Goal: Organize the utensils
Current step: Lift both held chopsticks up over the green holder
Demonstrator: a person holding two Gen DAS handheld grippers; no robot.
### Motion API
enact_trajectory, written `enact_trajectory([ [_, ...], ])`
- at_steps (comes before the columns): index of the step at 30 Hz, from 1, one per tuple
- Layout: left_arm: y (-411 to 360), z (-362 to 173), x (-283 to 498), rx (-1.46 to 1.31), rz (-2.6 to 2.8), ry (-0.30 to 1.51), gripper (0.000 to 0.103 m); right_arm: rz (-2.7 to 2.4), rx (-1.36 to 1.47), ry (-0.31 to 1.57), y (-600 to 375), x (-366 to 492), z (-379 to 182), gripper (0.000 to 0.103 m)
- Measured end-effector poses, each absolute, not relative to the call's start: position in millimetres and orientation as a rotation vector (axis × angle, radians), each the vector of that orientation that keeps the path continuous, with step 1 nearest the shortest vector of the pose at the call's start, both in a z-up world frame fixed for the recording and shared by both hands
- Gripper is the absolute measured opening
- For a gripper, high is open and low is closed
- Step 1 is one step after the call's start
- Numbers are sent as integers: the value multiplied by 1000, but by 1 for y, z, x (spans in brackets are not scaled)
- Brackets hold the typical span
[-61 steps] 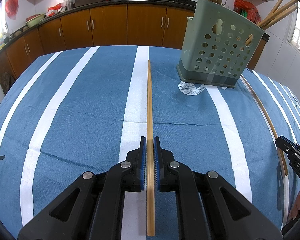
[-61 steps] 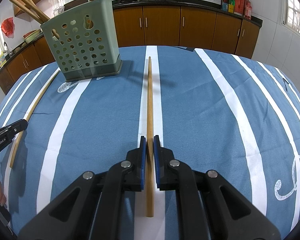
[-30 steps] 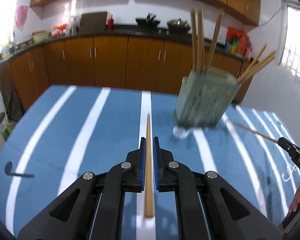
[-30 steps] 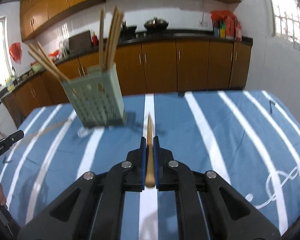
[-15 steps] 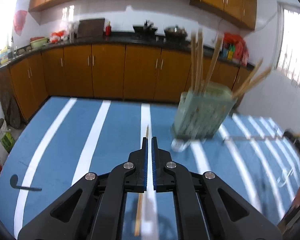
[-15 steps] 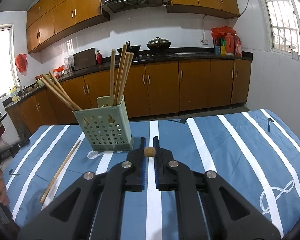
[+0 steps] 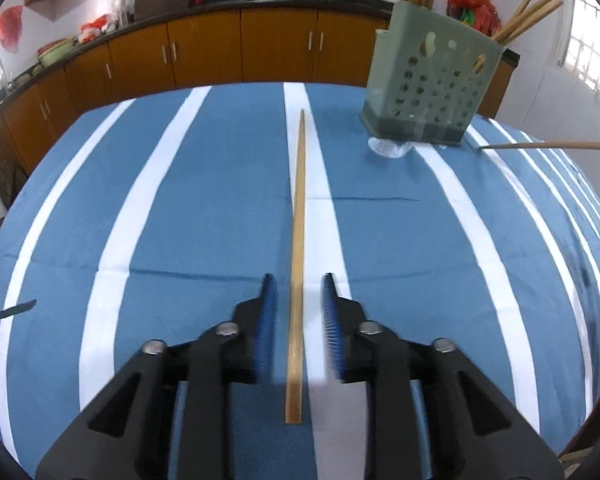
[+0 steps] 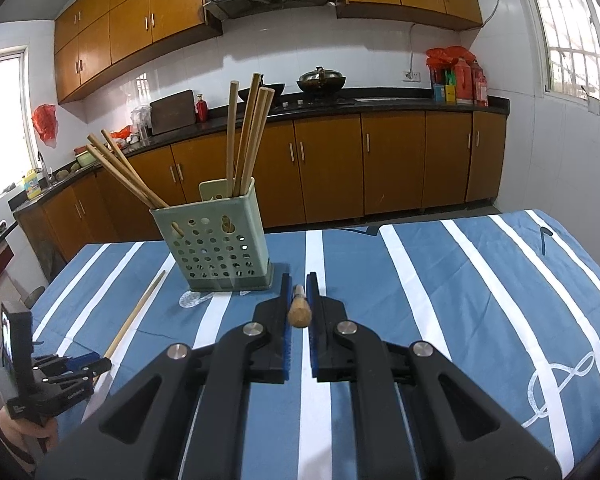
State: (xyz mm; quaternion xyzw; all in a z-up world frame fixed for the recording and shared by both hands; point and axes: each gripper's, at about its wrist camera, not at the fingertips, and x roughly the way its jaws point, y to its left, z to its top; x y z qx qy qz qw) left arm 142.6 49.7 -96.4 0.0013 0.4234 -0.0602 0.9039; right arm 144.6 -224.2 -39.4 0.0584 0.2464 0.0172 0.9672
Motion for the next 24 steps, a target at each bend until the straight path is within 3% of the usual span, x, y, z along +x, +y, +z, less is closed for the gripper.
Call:
enact_trajectory([
  [6,47,-95,142,19,-133,889,7,36,117,494,-224,144,-40,8],
  [24,55,28,146,-89,-141,554,7,49,109,385,-226,136,-2,8],
])
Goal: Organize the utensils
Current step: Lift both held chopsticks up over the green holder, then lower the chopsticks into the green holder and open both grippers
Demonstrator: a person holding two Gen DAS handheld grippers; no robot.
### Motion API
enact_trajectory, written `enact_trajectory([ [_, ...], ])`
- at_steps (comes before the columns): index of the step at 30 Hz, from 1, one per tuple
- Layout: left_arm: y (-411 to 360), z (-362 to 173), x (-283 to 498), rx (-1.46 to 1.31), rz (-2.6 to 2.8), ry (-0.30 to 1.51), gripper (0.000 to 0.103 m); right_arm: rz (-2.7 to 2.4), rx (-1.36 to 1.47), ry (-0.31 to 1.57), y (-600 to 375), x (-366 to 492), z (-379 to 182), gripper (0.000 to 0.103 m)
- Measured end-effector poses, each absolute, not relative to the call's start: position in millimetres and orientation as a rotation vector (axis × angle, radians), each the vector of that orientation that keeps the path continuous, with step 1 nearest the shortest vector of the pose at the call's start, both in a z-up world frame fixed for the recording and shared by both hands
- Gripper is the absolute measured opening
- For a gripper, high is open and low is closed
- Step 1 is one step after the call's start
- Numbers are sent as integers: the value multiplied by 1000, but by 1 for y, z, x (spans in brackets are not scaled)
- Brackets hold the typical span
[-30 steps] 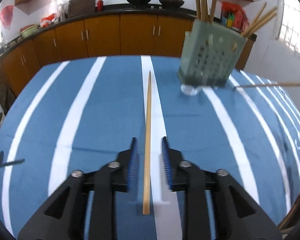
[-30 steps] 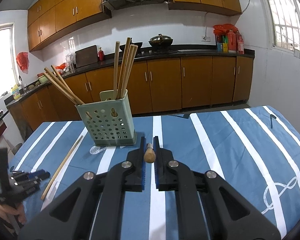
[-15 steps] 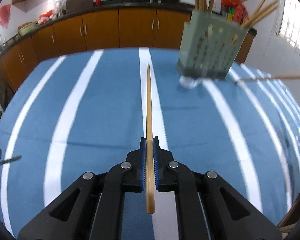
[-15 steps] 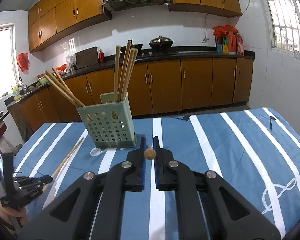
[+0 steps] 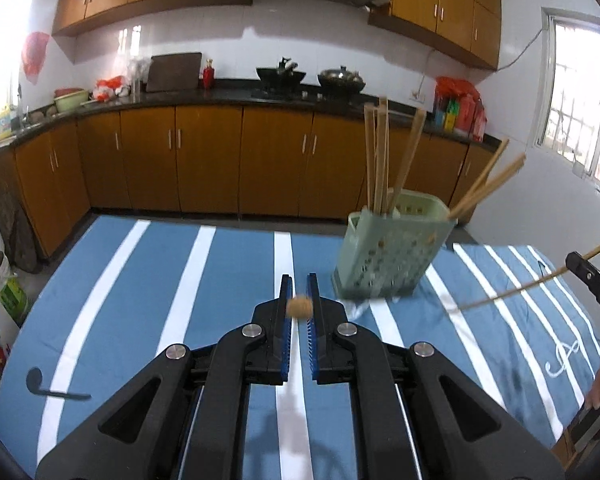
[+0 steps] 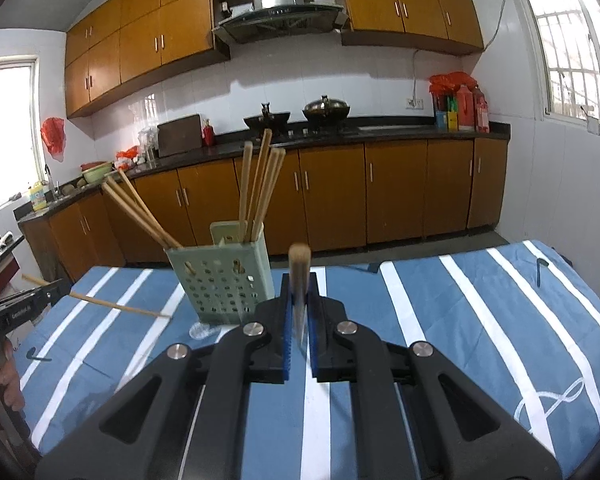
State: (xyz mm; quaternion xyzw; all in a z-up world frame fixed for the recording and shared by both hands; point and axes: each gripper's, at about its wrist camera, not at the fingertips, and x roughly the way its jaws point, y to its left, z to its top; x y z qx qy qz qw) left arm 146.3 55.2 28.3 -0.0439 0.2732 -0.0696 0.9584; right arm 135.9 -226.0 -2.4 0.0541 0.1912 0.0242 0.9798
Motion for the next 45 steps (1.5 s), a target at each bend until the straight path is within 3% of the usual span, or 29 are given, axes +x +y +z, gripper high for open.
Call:
enact_trajectory([
  [19,-3,151,158,-90,-254,234,7,181,137,-37,-194,148,143,8],
  [25,-21,151,192,-96,-208,185,7,167,153,-38,-188,194,129,8],
  [34,-30,104,220,-78,-234,300,7,178,148,140,-181,253,77,9],
  [36,-28,102,221,-92,-240,314,8,177,162,142,-184,252,75,14],
  [37,-26,102,220,-100,-243,313,8,170,162,137,-185,250,76,23],
  [38,-24,104,217,-105,-242,309,12,162,165,126,-188,247,78,27],
  [41,-20,111,212,-120,-229,289,39,156,170,113,-194,239,82,30],
  [45,-14,121,202,-130,-217,265,41,143,167,86,-200,219,94,36],
])
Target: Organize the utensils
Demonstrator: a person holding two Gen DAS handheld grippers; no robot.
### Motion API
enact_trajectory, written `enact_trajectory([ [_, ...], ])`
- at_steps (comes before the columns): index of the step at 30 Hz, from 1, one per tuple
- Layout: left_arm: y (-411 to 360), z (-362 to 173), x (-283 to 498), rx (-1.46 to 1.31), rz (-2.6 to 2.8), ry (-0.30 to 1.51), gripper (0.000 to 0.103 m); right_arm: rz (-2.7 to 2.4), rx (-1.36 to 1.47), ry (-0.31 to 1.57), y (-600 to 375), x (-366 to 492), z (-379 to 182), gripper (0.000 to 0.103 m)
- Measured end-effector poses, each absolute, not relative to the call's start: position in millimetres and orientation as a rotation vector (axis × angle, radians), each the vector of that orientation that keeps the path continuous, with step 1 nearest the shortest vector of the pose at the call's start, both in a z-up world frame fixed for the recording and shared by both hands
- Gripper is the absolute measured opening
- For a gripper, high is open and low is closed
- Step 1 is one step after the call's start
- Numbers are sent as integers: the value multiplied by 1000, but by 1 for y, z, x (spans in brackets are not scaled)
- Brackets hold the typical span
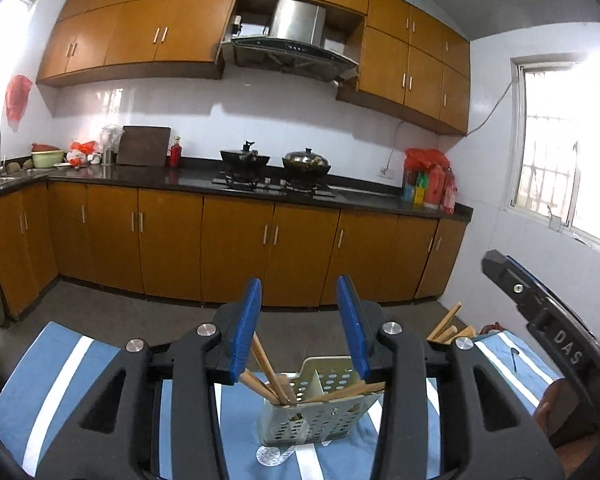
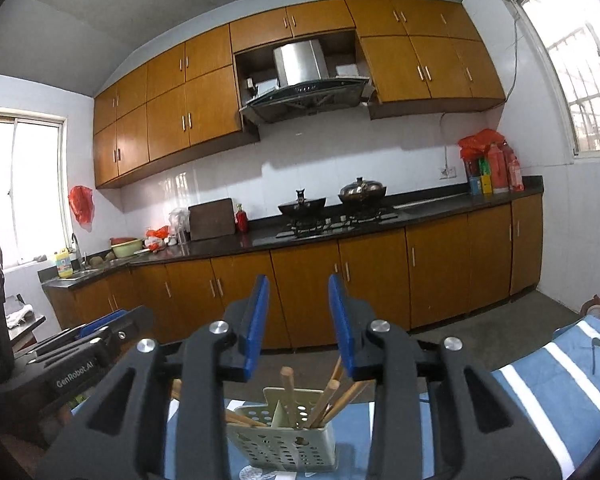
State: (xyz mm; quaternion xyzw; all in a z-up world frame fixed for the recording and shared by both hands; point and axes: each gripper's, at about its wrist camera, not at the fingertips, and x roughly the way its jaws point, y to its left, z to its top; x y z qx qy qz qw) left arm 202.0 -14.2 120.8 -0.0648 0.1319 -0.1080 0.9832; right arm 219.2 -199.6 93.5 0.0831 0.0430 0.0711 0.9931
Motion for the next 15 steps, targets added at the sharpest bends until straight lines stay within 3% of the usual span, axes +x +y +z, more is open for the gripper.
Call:
enact_trajectory([
  [4,-4,130,178,-125,-201,234,49,122,152,65,-205,191,99,58],
  [6,1,131,164,-112,-188,218,63,101,134,63,-206,172,98,70],
  [8,8,131,147,-90,-160,199,75,83,115,58,-206,153,94,93],
  [12,16,118,110,-47,-116,183,97,28,59,54,-201,113,78,99],
  [15,19,105,88,-12,-92,195,101,9,35,94,-196,92,62,99],
])
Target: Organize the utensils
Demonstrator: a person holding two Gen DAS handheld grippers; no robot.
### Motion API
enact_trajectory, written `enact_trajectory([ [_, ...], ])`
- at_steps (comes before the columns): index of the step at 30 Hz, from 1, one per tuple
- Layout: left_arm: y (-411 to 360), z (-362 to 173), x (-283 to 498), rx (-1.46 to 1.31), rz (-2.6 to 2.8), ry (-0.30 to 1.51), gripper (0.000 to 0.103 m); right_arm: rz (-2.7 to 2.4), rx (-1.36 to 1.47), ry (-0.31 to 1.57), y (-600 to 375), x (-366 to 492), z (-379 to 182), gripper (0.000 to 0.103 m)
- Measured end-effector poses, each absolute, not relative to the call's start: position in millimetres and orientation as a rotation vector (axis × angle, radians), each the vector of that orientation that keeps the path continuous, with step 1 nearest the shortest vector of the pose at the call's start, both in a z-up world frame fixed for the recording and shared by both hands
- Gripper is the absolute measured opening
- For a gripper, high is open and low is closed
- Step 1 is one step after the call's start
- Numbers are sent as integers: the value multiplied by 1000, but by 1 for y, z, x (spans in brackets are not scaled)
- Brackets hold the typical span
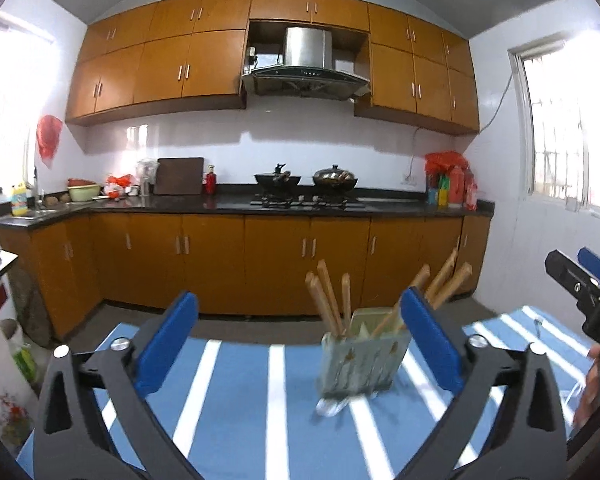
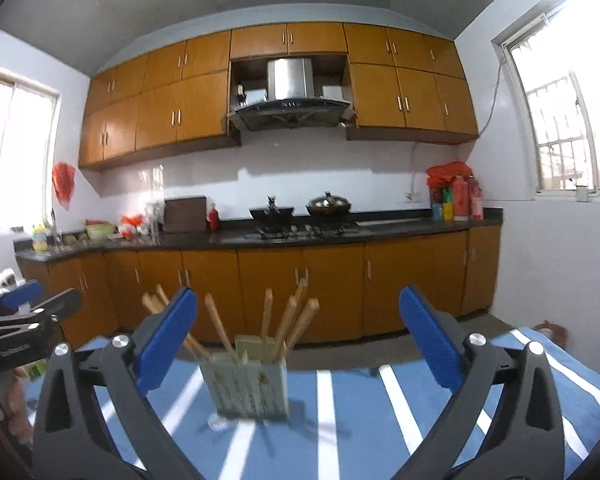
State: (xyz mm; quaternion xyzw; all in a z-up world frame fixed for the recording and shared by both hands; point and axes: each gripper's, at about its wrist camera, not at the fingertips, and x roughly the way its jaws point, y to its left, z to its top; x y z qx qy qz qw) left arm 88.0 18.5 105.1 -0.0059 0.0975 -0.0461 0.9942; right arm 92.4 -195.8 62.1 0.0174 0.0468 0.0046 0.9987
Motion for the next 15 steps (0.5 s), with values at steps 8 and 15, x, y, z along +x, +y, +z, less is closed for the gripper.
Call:
enact_trajectory([
  [8,19,68,50,17,-67,250,101,11,5,208,-179,59,19,99],
  [15,16,44,31,33,-39,265,101,1,-16,265,-166,44,-15,99],
])
